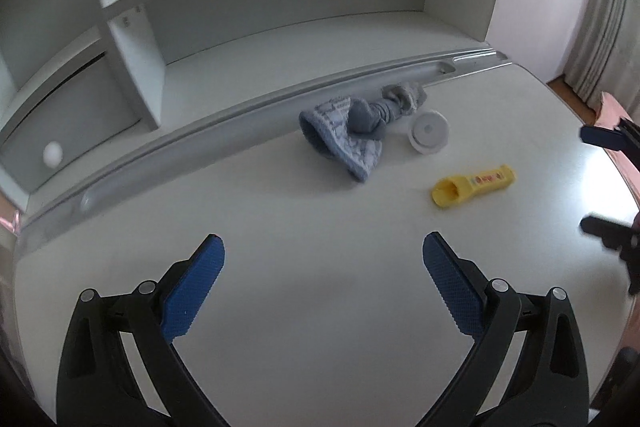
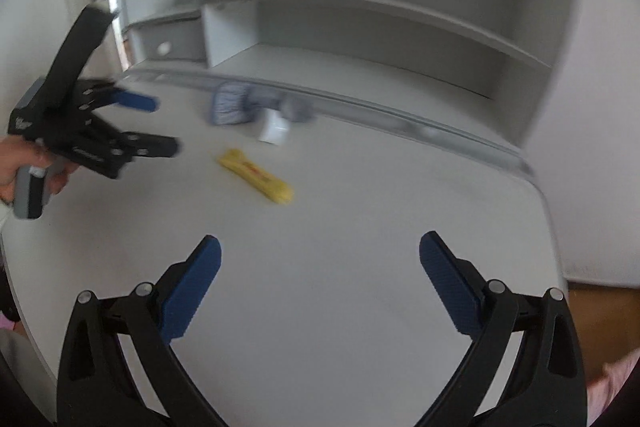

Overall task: Collect trash
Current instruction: 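Grasp the grey sock with the left tool while the right grasps the yellow spoon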

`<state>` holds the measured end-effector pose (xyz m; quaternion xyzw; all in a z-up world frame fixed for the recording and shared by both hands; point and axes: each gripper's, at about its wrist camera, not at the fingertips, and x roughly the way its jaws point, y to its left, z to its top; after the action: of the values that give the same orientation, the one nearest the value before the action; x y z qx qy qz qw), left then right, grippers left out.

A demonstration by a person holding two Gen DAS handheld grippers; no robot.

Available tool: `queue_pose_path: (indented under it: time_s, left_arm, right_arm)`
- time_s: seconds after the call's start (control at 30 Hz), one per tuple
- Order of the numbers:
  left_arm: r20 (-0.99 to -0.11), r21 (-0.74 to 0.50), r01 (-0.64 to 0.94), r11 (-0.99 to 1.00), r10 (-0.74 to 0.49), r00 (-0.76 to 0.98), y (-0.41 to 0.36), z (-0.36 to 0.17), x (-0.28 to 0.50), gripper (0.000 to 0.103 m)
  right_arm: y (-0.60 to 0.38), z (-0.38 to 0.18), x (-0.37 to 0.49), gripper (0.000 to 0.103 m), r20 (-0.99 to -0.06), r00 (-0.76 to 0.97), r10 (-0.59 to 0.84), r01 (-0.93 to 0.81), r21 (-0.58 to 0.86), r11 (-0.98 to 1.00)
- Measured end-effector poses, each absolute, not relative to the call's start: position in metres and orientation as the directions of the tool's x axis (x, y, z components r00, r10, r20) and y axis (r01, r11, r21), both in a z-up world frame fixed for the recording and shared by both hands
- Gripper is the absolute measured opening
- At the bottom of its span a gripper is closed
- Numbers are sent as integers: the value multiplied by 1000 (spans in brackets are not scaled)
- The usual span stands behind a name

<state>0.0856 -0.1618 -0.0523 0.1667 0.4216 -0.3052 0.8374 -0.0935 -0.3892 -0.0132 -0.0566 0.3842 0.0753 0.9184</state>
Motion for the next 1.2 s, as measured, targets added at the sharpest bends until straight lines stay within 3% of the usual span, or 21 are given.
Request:
queue_pose_path:
  time_s: [0.5, 0.7, 0.77, 1.2]
  left_arm:
    - [-820, 16, 707, 707, -395, 414, -191, -66, 136, 96]
    - [-818, 19, 727, 686, -408, 406, -195, -66, 143, 97]
    - [-818, 17, 730, 684, -410, 403, -198, -66, 146, 97]
    - [-820, 20, 731, 682, -407, 403, -205, -66, 144, 97]
  right_arm:
    - [-338, -33, -25, 90, -773, 625, 108, -341, -145, 929]
    - [-349, -38, -14, 91, -800, 575, 169, -336, -43, 941]
    - [-355, -41, -7, 95, -814, 546, 199, -318, 19, 948]
    - [-357, -40, -7, 98, -817, 538, 209, -334, 21, 942]
